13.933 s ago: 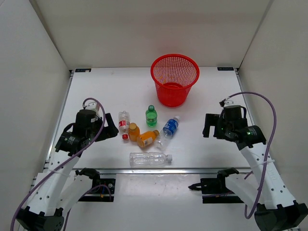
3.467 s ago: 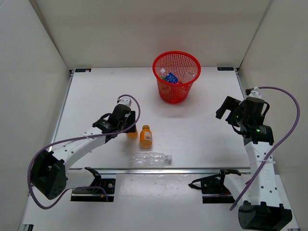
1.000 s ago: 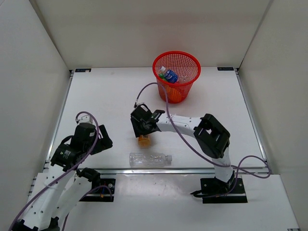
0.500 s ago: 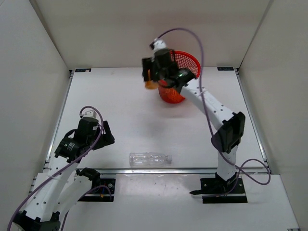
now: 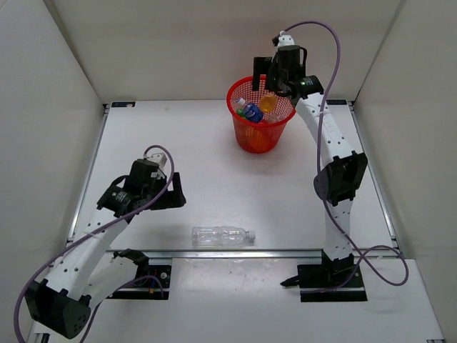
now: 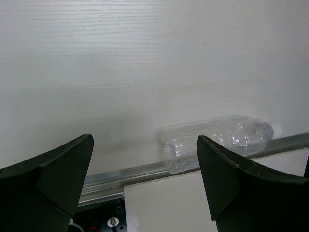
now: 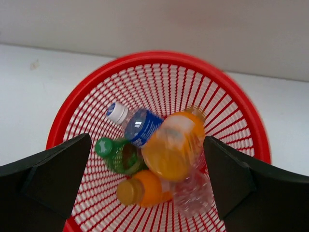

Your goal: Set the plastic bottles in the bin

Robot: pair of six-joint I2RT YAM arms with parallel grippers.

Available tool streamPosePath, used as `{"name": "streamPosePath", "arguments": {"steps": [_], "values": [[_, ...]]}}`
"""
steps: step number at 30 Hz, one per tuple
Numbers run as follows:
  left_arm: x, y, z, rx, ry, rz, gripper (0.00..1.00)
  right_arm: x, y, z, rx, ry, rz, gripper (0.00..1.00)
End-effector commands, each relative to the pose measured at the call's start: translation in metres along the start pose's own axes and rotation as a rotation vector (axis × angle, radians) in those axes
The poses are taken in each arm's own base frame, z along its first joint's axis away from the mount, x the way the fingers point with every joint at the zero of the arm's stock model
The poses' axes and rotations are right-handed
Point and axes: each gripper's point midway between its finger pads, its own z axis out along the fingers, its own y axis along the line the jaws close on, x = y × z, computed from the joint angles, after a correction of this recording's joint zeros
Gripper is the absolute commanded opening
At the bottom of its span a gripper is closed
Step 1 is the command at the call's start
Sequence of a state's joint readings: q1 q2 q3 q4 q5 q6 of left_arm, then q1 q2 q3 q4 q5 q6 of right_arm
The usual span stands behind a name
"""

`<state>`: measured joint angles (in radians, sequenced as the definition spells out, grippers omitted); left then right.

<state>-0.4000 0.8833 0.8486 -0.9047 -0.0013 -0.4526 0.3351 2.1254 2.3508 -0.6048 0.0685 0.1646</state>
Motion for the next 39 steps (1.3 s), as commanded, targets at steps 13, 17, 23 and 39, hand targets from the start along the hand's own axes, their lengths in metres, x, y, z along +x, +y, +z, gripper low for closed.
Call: {"name": "streamPosePath", "arguments": {"steps": [13,17,23,39], "values": [[0.023,-0.140,0.021,0.550,0.186,0.556,0.98,0.037,-0.020,-0.172,-0.097,-0.003,0.099,0.99],[0.051,-0.156,0.032,0.636,0.274,0.699,0.99,0.093,-0.054,-0.209,-0.070,0.059,0.195,0.99],[0.097,-0.168,0.048,0.650,0.387,0.852,0.98,0.143,-0.080,-0.252,-0.024,0.105,0.253,0.99],[0.108,-0.147,0.107,0.303,0.269,0.875,0.74,0.200,-0.104,-0.267,0.053,0.135,0.348,0.99]]}}
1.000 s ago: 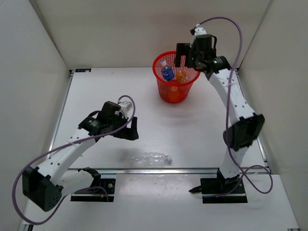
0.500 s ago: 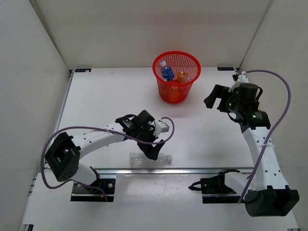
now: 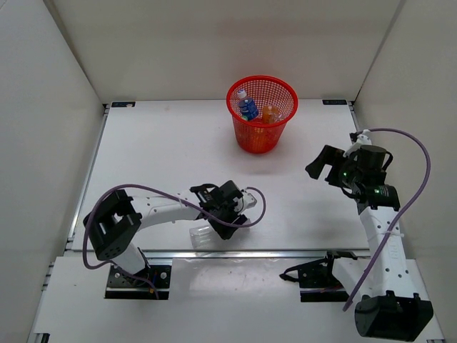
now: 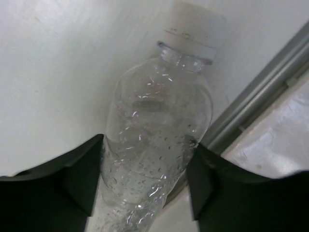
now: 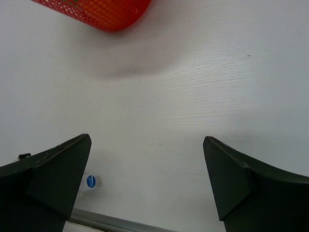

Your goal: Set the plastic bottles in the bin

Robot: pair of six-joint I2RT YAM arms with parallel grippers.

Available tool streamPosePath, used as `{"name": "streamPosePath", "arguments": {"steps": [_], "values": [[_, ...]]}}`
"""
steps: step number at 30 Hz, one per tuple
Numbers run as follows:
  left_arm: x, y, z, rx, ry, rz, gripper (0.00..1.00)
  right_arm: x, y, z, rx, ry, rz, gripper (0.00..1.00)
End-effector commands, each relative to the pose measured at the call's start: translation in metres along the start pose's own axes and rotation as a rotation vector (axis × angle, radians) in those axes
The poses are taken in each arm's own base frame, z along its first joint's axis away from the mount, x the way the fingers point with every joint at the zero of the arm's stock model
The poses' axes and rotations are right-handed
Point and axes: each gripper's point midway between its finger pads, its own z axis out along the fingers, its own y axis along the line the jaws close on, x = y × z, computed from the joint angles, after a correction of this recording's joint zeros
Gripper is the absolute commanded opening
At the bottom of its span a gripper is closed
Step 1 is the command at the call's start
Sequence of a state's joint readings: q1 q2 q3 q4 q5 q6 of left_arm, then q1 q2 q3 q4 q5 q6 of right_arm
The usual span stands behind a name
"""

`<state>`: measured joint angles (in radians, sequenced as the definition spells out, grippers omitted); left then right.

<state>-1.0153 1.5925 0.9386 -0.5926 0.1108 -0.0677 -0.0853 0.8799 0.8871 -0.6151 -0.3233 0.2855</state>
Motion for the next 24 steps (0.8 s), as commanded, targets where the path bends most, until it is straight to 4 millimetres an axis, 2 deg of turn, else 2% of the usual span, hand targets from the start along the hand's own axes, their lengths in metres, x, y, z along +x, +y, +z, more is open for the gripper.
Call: {"name": "streamPosePath", "arguments": {"steps": [1,2,4,6,7,8,10,11,12,13,14,15,16,17,18,19,20,22,23,24], "values": [[-0.034,0.012,-0.009,-0.080,-0.151,-0.008,0.64,-0.011,-0.008,-0.006,0.033,-0.062,0.014,0.99],[-0.039,0.014,-0.012,-0.070,-0.171,-0.015,0.55,-0.012,-0.013,-0.011,0.053,-0.071,0.020,0.99],[-0.044,0.017,-0.017,-0.076,-0.185,-0.026,0.43,-0.015,-0.026,-0.016,0.098,-0.088,0.047,0.99],[-0.064,0.028,-0.037,-0.097,-0.242,-0.050,0.38,-0.017,-0.036,-0.019,0.134,-0.095,0.039,0.99],[-0.084,0.031,-0.057,-0.100,-0.311,-0.056,0.38,-0.014,-0.041,-0.020,0.150,-0.088,0.047,0.99],[-0.094,0.039,-0.072,-0.127,-0.363,-0.064,0.38,-0.017,-0.042,-0.022,0.161,-0.095,0.030,0.99],[-0.139,0.057,-0.123,-0.208,-0.525,-0.070,0.39,-0.016,-0.051,-0.023,0.212,-0.088,0.025,0.99],[-0.161,0.069,-0.153,-0.276,-0.613,-0.069,0.44,-0.015,-0.053,-0.022,0.222,-0.084,0.031,0.99],[-0.177,0.086,-0.175,-0.374,-0.694,-0.094,0.41,-0.015,-0.057,-0.022,0.238,-0.080,0.020,0.99],[-0.200,0.101,-0.211,-0.463,-0.835,-0.135,0.30,-0.015,-0.059,-0.023,0.245,-0.086,0.017,0.99],[-0.221,0.112,-0.241,-0.494,-0.972,-0.166,0.30,-0.015,-0.059,-0.022,0.243,-0.085,0.023,1.00],[-0.234,0.116,-0.256,-0.494,-1.039,-0.167,0.41,-0.015,-0.060,-0.020,0.237,-0.089,0.012,0.99],[-0.253,0.120,-0.274,-0.499,-1.132,-0.177,0.46,-0.012,-0.059,-0.018,0.230,-0.082,0.012,0.99],[-0.273,0.130,-0.288,-0.524,-1.193,-0.213,0.44,-0.013,-0.059,-0.017,0.223,-0.088,0.017,0.99],[-0.290,0.128,-0.321,-0.527,-1.288,-0.237,0.41,-0.016,-0.057,-0.017,0.211,-0.098,0.006,0.99],[-0.305,0.137,-0.317,-0.534,-1.326,-0.285,0.41,-0.014,-0.058,-0.016,0.209,-0.093,0.009,0.99],[-0.319,0.142,-0.339,-0.517,-1.430,-0.324,0.41,-0.014,-0.057,-0.016,0.205,-0.090,0.017,0.99],[-0.341,0.162,-0.332,-0.487,-1.521,-0.417,0.44,-0.016,-0.056,-0.013,0.198,-0.093,0.009,0.99],[-0.355,0.171,-0.329,-0.446,-1.583,-0.446,0.45,-0.010,-0.057,-0.011,0.197,-0.080,0.025,0.99],[-0.362,0.176,-0.339,-0.442,-1.633,-0.463,0.44,-0.014,-0.054,-0.011,0.179,-0.091,0.013,0.99]]}}
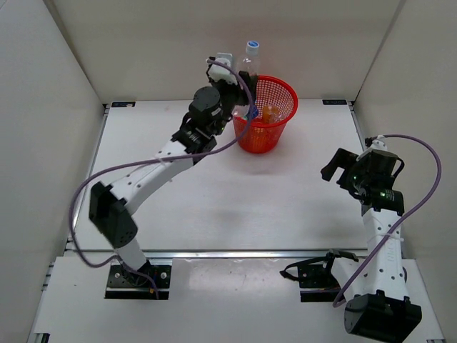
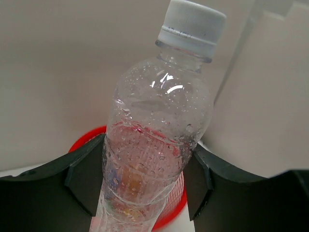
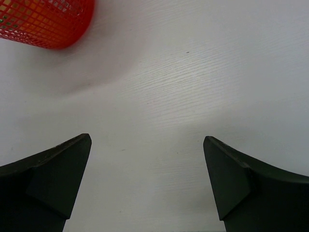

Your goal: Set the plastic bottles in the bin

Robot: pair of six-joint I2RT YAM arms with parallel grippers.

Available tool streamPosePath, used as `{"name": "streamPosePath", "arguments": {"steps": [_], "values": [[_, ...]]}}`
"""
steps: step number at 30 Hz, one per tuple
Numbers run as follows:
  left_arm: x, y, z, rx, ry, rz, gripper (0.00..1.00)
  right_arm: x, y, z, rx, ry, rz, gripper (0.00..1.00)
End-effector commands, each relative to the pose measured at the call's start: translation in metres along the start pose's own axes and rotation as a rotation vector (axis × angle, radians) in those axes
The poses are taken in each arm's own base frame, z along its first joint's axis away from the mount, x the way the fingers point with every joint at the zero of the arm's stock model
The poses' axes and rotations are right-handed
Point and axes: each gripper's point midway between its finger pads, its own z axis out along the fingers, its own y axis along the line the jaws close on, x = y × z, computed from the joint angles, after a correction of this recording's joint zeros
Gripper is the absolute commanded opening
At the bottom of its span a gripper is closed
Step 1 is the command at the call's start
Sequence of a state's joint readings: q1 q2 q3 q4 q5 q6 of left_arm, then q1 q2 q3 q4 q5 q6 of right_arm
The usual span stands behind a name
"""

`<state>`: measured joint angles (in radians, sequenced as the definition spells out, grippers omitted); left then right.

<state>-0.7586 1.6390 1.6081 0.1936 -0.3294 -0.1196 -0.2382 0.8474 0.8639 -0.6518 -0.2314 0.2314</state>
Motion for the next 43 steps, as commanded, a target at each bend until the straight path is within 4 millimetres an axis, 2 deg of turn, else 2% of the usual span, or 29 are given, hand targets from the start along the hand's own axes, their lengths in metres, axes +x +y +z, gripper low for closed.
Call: {"name": "streamPosePath", "arguments": {"steps": [1,2,3,4,5,6,7,8,9,10,13,15,16,17,18,19,20,21,22,23,24,26,27,29,30,32,35,40,43], "values": [[0.017,0.014,0.053,-0.063,-0.130,-0.154,0.44,-0.007,0.004,0.004,-0.040,-0.034,-0.018,0.99],[-0.003,0.009,0.063,-0.064,-0.154,-0.169,0.45,-0.006,0.005,0.006,-0.047,-0.030,-0.017,0.99],[0.005,-0.003,0.084,-0.049,-0.147,-0.162,0.48,-0.006,0.004,0.006,-0.046,-0.028,-0.013,0.99],[0.045,-0.004,0.098,-0.054,-0.063,-0.110,0.53,-0.004,0.003,0.008,-0.043,-0.020,-0.015,0.99],[0.056,-0.013,0.110,-0.053,-0.041,-0.088,0.53,0.000,0.001,0.011,-0.040,-0.001,-0.015,0.99],[0.052,-0.019,0.113,-0.063,-0.032,-0.072,0.51,0.000,0.001,0.010,-0.036,0.000,-0.006,0.99],[0.075,-0.019,0.118,-0.089,0.005,-0.045,0.52,0.001,0.000,0.011,-0.032,0.000,-0.010,0.99],[0.072,-0.018,0.116,-0.123,0.019,-0.026,0.59,0.001,-0.002,0.010,-0.025,0.002,-0.012,0.99],[0.084,-0.015,0.114,-0.142,0.048,-0.005,0.70,0.003,-0.002,0.012,-0.026,0.010,-0.012,0.99],[0.086,-0.015,0.109,-0.142,0.066,0.001,0.89,0.005,-0.004,0.013,-0.014,0.015,0.000,0.99],[0.094,0.004,0.092,-0.181,0.130,0.017,0.92,0.000,-0.005,0.010,-0.011,0.006,-0.002,0.99],[0.076,0.016,0.073,-0.199,0.161,0.020,0.99,-0.003,-0.005,0.008,-0.006,-0.007,-0.007,0.99],[0.085,0.022,0.066,-0.205,0.198,0.030,0.99,-0.002,-0.005,0.008,-0.007,-0.006,-0.005,0.99],[0.063,0.026,0.052,-0.205,0.195,0.016,0.99,-0.003,-0.005,0.009,-0.005,-0.012,-0.003,0.99],[0.061,0.033,0.036,-0.205,0.232,0.011,0.98,-0.004,-0.005,0.007,0.002,-0.023,0.005,0.99],[0.088,0.043,0.017,-0.210,0.329,0.042,0.98,-0.007,-0.003,0.003,0.001,-0.043,-0.004,0.99],[0.088,0.048,-0.004,-0.188,0.368,0.036,0.99,-0.003,0.000,0.002,-0.012,-0.039,-0.011,0.99],[0.069,0.049,-0.029,-0.176,0.371,-0.001,0.98,-0.002,0.000,0.001,-0.007,-0.041,-0.007,0.99],[0.077,0.063,-0.063,-0.202,0.414,-0.020,0.99,-0.001,-0.001,-0.001,0.004,-0.046,-0.002,0.99],[0.106,0.082,-0.091,-0.241,0.493,-0.023,0.99,0.005,-0.003,-0.003,0.008,-0.027,0.001,0.99],[0.099,0.091,-0.118,-0.286,0.504,-0.093,0.98,0.010,-0.002,-0.002,0.000,-0.006,-0.001,0.99],[0.133,0.133,-0.180,-0.376,0.663,-0.145,0.99,0.024,-0.006,-0.002,0.034,0.056,0.016,0.99],[0.140,0.138,-0.212,-0.387,0.743,-0.175,0.99,0.031,-0.010,-0.001,0.053,0.085,0.021,0.99],[0.171,0.178,-0.278,-0.528,0.897,-0.187,0.99,0.042,-0.019,0.001,0.108,0.140,0.027,0.99],[0.168,0.194,-0.304,-0.606,0.911,-0.182,0.99,0.046,-0.022,0.001,0.134,0.151,0.041,0.99],[0.180,0.211,-0.350,-0.708,0.979,-0.160,0.98,0.051,-0.023,-0.001,0.140,0.165,0.048,1.00],[0.173,0.211,-0.369,-0.713,0.935,-0.185,0.98,0.050,-0.022,-0.003,0.142,0.146,0.071,1.00],[0.171,0.203,-0.369,-0.684,0.946,-0.176,0.99,0.054,-0.001,-0.004,0.053,0.168,0.064,0.99],[0.171,0.205,-0.368,-0.683,0.936,-0.174,0.99,0.058,0.000,-0.006,0.090,0.194,0.039,0.99]]}}
